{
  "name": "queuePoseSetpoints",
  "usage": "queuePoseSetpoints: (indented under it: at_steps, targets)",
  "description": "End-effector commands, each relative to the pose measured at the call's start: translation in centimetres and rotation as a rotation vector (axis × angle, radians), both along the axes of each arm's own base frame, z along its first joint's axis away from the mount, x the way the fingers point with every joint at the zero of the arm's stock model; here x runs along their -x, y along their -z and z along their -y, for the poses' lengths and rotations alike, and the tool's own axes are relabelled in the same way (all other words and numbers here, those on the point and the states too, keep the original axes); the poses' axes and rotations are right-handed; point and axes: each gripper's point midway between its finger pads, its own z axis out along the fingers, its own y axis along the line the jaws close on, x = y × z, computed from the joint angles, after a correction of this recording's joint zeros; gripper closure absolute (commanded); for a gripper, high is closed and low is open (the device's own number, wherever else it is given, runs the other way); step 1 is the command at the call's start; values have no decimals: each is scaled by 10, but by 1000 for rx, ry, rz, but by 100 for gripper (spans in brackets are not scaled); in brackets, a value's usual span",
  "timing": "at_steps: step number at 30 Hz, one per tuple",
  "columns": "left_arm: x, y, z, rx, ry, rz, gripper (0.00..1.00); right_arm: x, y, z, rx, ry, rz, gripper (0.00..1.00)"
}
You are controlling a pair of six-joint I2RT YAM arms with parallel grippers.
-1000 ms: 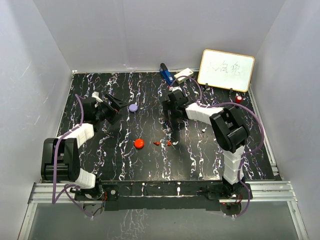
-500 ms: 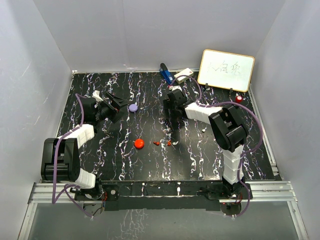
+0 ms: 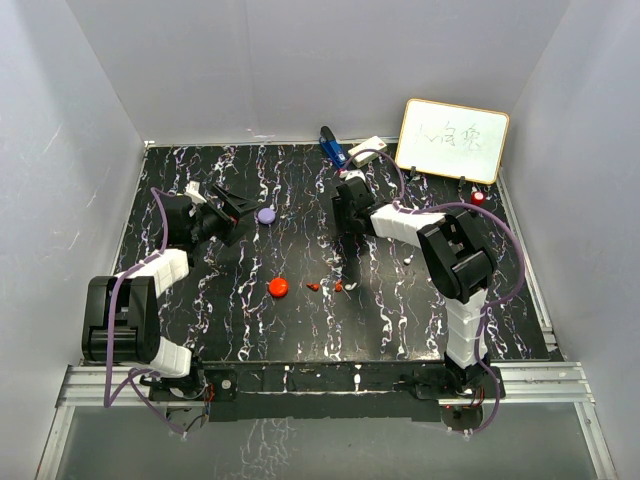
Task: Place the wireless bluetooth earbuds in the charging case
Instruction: Pick up the charging case at the center of the board.
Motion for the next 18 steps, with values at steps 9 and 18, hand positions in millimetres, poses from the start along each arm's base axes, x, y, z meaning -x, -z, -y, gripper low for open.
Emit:
queuePoseSetpoints:
  at_steps: [9,18]
  targets:
    - [6,-32,13,44,86,100,1,-4,-8,1,25,-131,41,81]
    - [18,-39,33,100,236,137,1,24,-71,-68,-221,-560,168,91]
